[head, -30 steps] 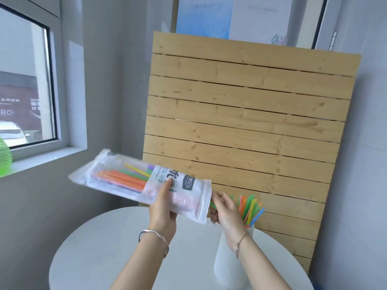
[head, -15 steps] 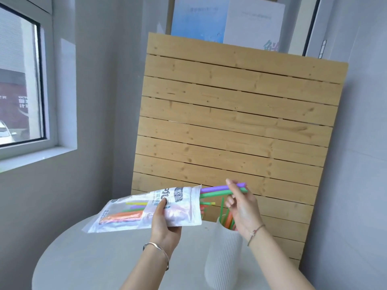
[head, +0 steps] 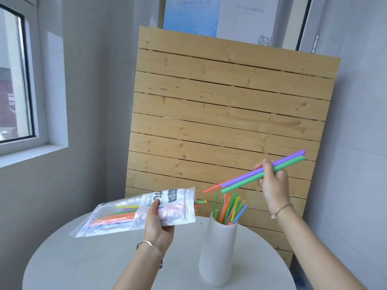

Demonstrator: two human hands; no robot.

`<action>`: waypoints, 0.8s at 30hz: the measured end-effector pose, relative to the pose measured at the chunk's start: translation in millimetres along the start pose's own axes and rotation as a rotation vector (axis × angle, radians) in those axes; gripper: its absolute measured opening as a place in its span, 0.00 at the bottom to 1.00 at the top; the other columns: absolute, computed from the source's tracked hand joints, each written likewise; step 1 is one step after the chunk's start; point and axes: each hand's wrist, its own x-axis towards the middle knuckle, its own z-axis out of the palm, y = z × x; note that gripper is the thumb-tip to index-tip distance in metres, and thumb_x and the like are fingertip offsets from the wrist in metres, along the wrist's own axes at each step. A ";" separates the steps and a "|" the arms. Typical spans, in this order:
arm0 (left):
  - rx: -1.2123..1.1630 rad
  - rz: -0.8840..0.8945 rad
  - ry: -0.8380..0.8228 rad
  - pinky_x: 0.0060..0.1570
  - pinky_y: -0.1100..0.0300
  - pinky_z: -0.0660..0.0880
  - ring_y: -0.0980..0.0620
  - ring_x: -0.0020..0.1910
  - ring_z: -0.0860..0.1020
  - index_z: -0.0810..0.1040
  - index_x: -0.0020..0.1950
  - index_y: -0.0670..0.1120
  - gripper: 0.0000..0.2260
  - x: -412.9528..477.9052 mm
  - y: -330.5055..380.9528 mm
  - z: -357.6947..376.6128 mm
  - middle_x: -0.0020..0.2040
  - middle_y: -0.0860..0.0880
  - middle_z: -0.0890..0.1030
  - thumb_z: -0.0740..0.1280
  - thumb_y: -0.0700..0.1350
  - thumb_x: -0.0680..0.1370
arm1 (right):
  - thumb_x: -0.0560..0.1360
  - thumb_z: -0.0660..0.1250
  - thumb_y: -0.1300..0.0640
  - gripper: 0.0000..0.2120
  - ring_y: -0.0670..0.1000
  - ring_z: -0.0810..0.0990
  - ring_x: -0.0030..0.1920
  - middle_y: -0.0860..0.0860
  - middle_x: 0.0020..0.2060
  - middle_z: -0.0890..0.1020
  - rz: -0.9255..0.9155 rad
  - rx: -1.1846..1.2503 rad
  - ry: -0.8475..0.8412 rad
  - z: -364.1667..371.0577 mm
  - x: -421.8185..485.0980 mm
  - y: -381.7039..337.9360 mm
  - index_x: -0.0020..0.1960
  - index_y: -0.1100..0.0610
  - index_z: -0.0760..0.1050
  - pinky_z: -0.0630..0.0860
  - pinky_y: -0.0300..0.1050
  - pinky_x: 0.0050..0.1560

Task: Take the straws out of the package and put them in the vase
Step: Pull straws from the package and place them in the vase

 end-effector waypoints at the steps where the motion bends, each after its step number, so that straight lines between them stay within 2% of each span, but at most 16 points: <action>1: -0.001 -0.002 0.004 0.60 0.56 0.75 0.51 0.46 0.79 0.78 0.46 0.48 0.02 0.5 -0.3 -0.6 0.55 0.49 0.79 0.69 0.46 0.76 | 0.79 0.56 0.58 0.19 0.44 0.61 0.21 0.53 0.26 0.64 -0.023 -0.046 -0.025 -6.6 5.9 -1.0 0.30 0.55 0.72 0.59 0.36 0.22; 5: 0.024 -0.006 -0.001 0.49 0.59 0.76 0.52 0.42 0.79 0.77 0.45 0.48 0.03 -0.1 -7.4 0.7 0.47 0.50 0.80 0.68 0.46 0.76 | 0.79 0.56 0.58 0.19 0.51 0.62 0.25 0.52 0.25 0.66 -0.074 -0.262 -0.170 -15.1 12.5 4.5 0.29 0.53 0.72 0.61 0.43 0.28; 8: 0.038 -0.009 -0.009 0.50 0.58 0.76 0.52 0.41 0.79 0.77 0.44 0.48 0.03 -3.7 -11.6 3.2 0.45 0.50 0.80 0.69 0.46 0.76 | 0.79 0.57 0.54 0.19 0.53 0.69 0.28 0.55 0.27 0.72 -0.079 -0.400 -0.268 -9.2 4.0 15.1 0.30 0.53 0.73 0.67 0.46 0.33; 10: 0.052 -0.006 -0.008 0.51 0.57 0.76 0.51 0.41 0.79 0.77 0.45 0.48 0.03 -5.3 -12.5 3.2 0.44 0.49 0.81 0.69 0.46 0.76 | 0.77 0.60 0.51 0.15 0.54 0.75 0.33 0.57 0.32 0.78 -0.054 -0.500 -0.362 -3.8 1.0 22.1 0.34 0.53 0.76 0.73 0.49 0.39; 11: 0.059 -0.004 -0.007 0.50 0.57 0.76 0.51 0.41 0.79 0.77 0.45 0.48 0.03 -5.5 -12.9 3.2 0.43 0.49 0.81 0.69 0.46 0.76 | 0.76 0.63 0.50 0.11 0.52 0.78 0.35 0.54 0.34 0.81 -0.035 -0.536 -0.423 -1.8 0.4 24.6 0.37 0.52 0.77 0.75 0.49 0.41; 12: 0.066 -0.001 -0.005 0.49 0.58 0.76 0.51 0.41 0.79 0.78 0.44 0.48 0.03 -5.8 -12.7 3.2 0.41 0.49 0.82 0.69 0.46 0.76 | 0.74 0.66 0.50 0.07 0.50 0.80 0.37 0.52 0.36 0.83 -0.018 -0.537 -0.477 0.4 0.2 26.4 0.40 0.52 0.78 0.77 0.48 0.44; 14: 0.079 0.006 -0.005 0.46 0.58 0.77 0.51 0.40 0.80 0.78 0.44 0.48 0.03 -5.7 -11.9 2.5 0.37 0.50 0.84 0.69 0.46 0.76 | 0.71 0.71 0.52 0.05 0.51 0.82 0.42 0.54 0.40 0.84 -0.001 -0.489 -0.539 4.8 0.0 29.3 0.41 0.52 0.78 0.79 0.49 0.47; 17: 0.097 0.017 -0.014 0.42 0.58 0.77 0.51 0.40 0.80 0.78 0.44 0.48 0.03 -5.9 -9.5 2.2 0.29 0.51 0.84 0.69 0.46 0.76 | 0.68 0.73 0.50 0.07 0.53 0.78 0.38 0.57 0.39 0.83 -0.023 -0.534 -0.558 8.9 -0.5 32.6 0.42 0.51 0.78 0.76 0.50 0.43; 19: 0.103 0.019 -0.010 0.41 0.58 0.77 0.51 0.40 0.80 0.78 0.44 0.48 0.03 -6.0 -7.9 1.8 0.31 0.50 0.84 0.69 0.46 0.76 | 0.68 0.72 0.47 0.09 0.48 0.72 0.33 0.51 0.34 0.77 -0.068 -0.616 -0.540 10.3 -1.1 35.1 0.44 0.48 0.77 0.71 0.46 0.37; 20: 0.105 0.018 -0.004 0.41 0.58 0.77 0.51 0.39 0.80 0.78 0.44 0.48 0.03 -5.9 -7.2 1.3 0.33 0.50 0.84 0.69 0.46 0.76 | 0.68 0.72 0.46 0.10 0.46 0.70 0.32 0.48 0.35 0.74 -0.105 -0.636 -0.514 11.1 -2.0 35.4 0.47 0.47 0.76 0.70 0.44 0.36; 22: 0.111 0.014 -0.002 0.40 0.58 0.78 0.51 0.39 0.80 0.78 0.44 0.48 0.03 -6.0 -6.3 0.9 0.36 0.50 0.84 0.69 0.47 0.76 | 0.70 0.70 0.47 0.14 0.44 0.71 0.38 0.44 0.41 0.74 -0.197 -0.636 -0.456 11.9 -5.4 34.4 0.54 0.45 0.73 0.71 0.41 0.40; 24: 0.117 0.011 -0.006 0.38 0.58 0.78 0.51 0.39 0.80 0.78 0.43 0.49 0.04 -7.0 -6.2 0.8 0.32 0.50 0.84 0.69 0.47 0.76 | 0.72 0.68 0.50 0.17 0.43 0.74 0.47 0.43 0.49 0.76 -0.275 -0.622 -0.455 12.0 -10.1 34.2 0.60 0.45 0.70 0.73 0.39 0.48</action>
